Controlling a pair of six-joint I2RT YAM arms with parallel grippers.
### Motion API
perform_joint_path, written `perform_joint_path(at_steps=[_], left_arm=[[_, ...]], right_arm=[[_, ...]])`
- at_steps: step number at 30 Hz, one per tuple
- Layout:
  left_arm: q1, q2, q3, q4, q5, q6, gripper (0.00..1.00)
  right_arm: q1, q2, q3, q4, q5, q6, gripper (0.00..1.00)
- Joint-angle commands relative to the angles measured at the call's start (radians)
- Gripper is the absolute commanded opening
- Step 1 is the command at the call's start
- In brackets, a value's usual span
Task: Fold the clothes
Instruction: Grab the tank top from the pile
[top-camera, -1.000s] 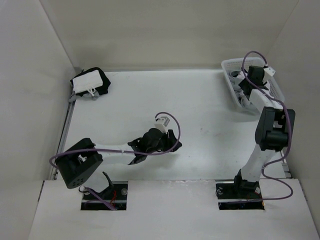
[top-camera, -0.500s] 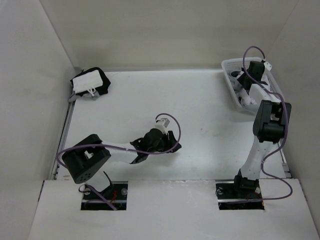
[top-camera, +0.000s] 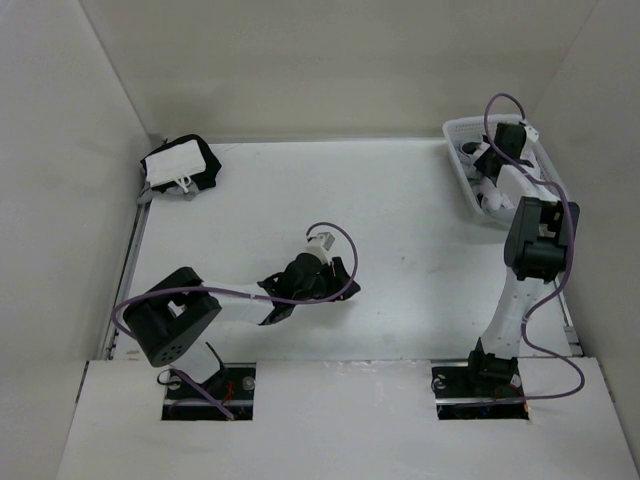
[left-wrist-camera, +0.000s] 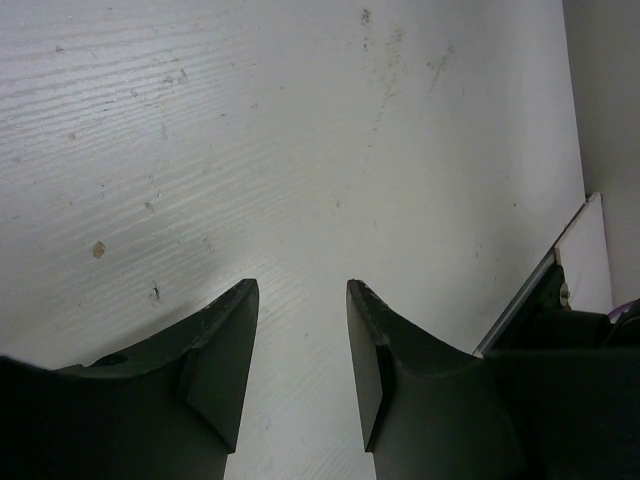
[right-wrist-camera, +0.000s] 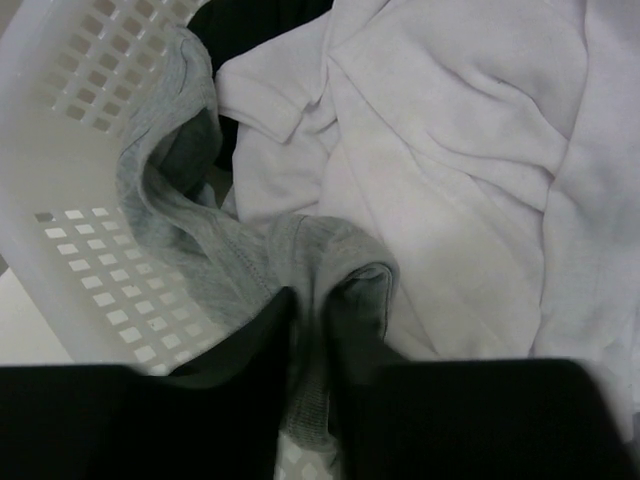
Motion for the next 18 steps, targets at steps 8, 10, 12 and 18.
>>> perform_joint_path(at_steps=[8, 10, 12, 18], left_arm=[[0.064, -0.042, 0.008, 0.036, 0.028, -0.025, 0.38], [0.090, -0.077, -0.006, 0.022, 0.030, -0.028, 0.38], [0.112, -0.113, -0.017, 0.006, 0.028, -0.024, 0.38], [0.213, -0.272, -0.053, -0.083, -0.019, -0.030, 0.38]], right_arm=[[0.068, -0.500, -0.316, 0.378, 0.063, 0.093, 0.00], [0.091, -0.652, -0.371, 0.430, 0.058, 0.103, 0.00], [0.114, -0.729, -0.386, 0.444, 0.055, 0.097, 0.00], [0.325, -1.047, -0.341, 0.443, -0.020, 0.023, 0.00]])
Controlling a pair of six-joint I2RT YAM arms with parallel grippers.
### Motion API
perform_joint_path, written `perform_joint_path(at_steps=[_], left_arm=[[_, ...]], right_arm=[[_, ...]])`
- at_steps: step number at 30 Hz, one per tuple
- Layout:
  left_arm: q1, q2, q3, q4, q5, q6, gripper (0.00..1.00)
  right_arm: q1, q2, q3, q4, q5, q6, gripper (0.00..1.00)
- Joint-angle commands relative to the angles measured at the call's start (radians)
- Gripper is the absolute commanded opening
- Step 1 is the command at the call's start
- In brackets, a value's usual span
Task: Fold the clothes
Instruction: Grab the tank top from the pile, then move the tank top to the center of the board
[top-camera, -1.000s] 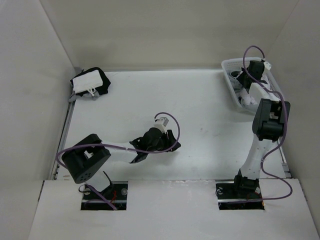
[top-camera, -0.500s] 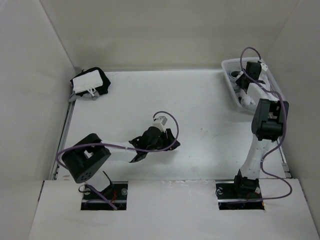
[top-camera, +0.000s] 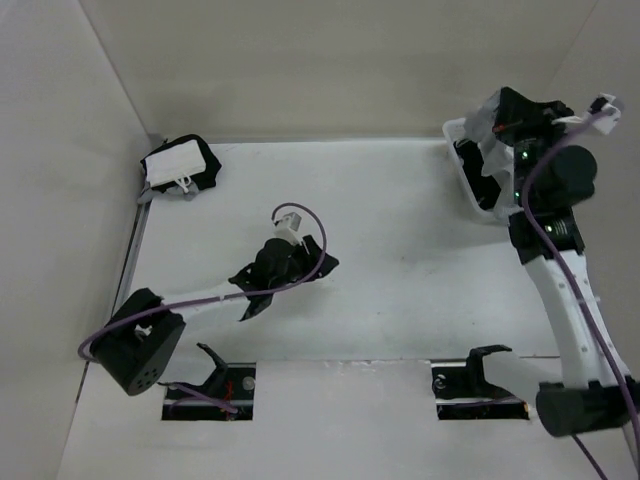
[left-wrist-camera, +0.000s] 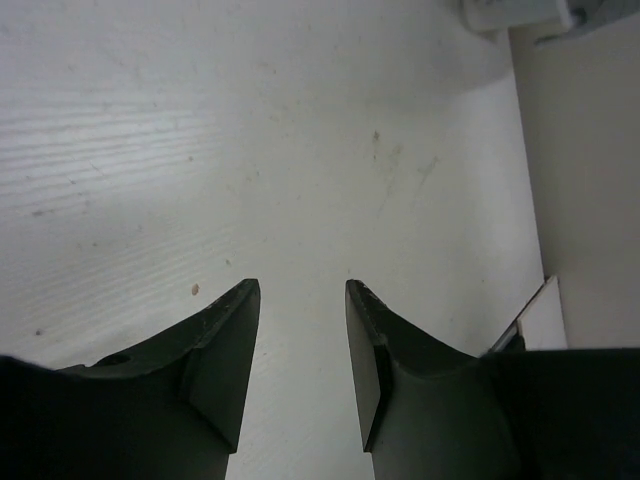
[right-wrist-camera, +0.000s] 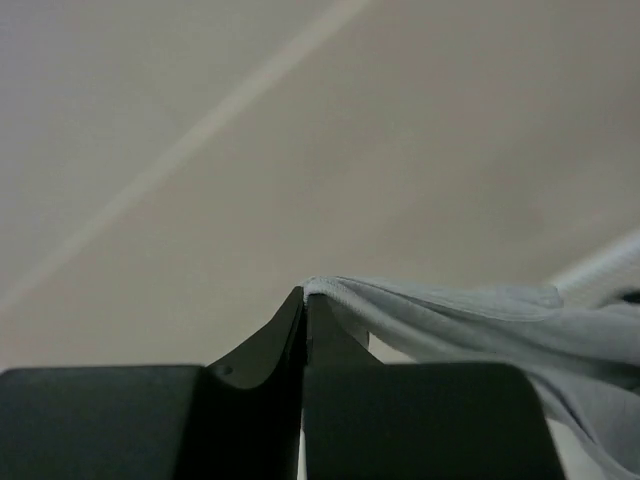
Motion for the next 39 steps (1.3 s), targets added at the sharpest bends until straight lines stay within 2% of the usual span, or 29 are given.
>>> perform_joint_path(at_steps=[1, 5, 10, 14, 18, 21, 23, 27, 30, 35, 38, 39], left_arm=[[0.063, -0.136, -0.026, -0.043, -0.045, -0.012, 0.38], [0.145, -0.289, -0.036, -0.149, -0.105, -0.007, 0.38], [0.271, -0.478, -0.049, -0.288, -0.174, -0.012, 0.39], [0.369, -0.613, -0.040, -0.381, -0.191, -0.024, 0.40], [0.383, -0.672, -0.028, -0.399, -0.192, -0.029, 0.41], [0.386, -0.683, -0.020, -0.421, -0.202, -0.021, 0.41], [0.388, -0.684, -0.023, -0.431, -0.215, -0.019, 0.41], [0.406, -0.679, -0.023, -0.453, -0.220, -0.018, 0.41], [0.426, -0.670, -0.029, -0.464, -0.220, -0.016, 0.42], [0.465, -0.649, -0.031, -0.485, -0.229, -0.015, 0.42], [0.460, -0.637, -0.031, -0.500, -0.240, -0.004, 0.41], [0.457, -0.633, -0.031, -0.502, -0.243, -0.004, 0.41]], right_arm=[[0.112, -0.114, 0.044, 0.091, -0.048, -0.052, 0.00], [0.339, -0.221, 0.111, 0.053, -0.080, -0.125, 0.00], [0.634, -0.292, 0.151, 0.020, -0.051, -0.207, 0.01], [0.828, -0.259, 0.232, -0.010, -0.094, -0.239, 0.01], [0.977, -0.191, 0.317, -0.044, -0.137, -0.248, 0.01], [1.039, -0.147, 0.320, -0.024, -0.143, -0.245, 0.01], [0.966, -0.107, 0.280, 0.003, -0.118, -0.204, 0.01], [0.757, 0.056, 0.176, 0.029, -0.178, 0.027, 0.01], [0.680, 0.264, 0.160, 0.076, -0.203, 0.124, 0.00], [0.522, 0.729, 0.459, 0.047, -0.288, 0.155, 0.02], [0.375, 1.063, 0.860, -0.057, -0.383, 0.154, 0.07], [0.355, 1.108, 0.927, -0.084, -0.394, 0.158, 0.12]])
